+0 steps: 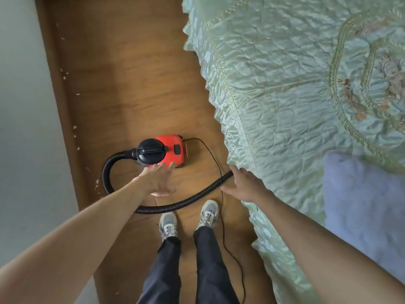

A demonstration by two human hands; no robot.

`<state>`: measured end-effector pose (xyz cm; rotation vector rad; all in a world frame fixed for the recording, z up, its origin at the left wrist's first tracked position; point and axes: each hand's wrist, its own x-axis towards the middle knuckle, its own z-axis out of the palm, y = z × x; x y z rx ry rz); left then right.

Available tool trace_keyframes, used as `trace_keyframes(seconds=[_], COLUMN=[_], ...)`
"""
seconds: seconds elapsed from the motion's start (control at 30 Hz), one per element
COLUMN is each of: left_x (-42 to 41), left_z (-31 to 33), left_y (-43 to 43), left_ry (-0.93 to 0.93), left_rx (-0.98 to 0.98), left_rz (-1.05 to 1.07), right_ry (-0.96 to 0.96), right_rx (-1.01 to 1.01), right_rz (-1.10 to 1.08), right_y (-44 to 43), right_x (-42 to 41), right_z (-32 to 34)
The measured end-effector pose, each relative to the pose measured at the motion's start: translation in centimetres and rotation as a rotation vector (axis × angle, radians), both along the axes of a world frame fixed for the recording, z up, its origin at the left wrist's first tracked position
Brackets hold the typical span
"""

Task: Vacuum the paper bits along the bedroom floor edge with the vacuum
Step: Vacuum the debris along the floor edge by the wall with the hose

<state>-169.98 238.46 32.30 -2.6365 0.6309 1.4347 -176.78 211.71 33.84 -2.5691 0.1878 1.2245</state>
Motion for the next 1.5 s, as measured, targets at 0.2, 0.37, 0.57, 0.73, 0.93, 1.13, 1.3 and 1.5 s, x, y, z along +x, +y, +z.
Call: trace_keyframes(seconds=[0.2,0.37,0.57,0.73,0.93,1.13,1.3,1.5], left_x=[-5.2,-9.2,-11.4,-11.8,-11.5,-11.7,-12.2,-12.5], left_z=[-8.8,-18.4,-28.4,-34.5,-40.5,-45.9,-48.8,-51.3], left_y=[-1.6,-1.6,-0.4,0.0,-0.7,-1.6,-2.7,-3.8], left_ry=[0.123,0.194,0.234,0.264,0.281,0.294,0.303,0.320], left_rx=[0.023,0.007,0.032,0.048,0.037,0.012,-0.013,-0.096], left_rz=[0.046,0.100,0.120,0.136,0.121,0.109,0.099,0.084], right_ry=[0.092,0.117,0.194,0.252,0.299,0.313,0.304,0.169], right_rx=[0.054,0.135,0.152,0.131,0.107,0.065,0.025,-0.001], right_rz=[-0.006,-0.053,-0.073,-0.070,-0.084,-0.116,-0.191,-0.543], right_y=[-0.6,0.5,1.2,1.3,1.8,1.9,1.8,2.2], right_x=[-2.0,-3.2,-4.8,-5.8,-5.7,-5.4,-5.5,-4.9], right_z=[-9.4,-19.4,-30.1,-36.4,-42.7,-47.9,-50.7,-52.9])
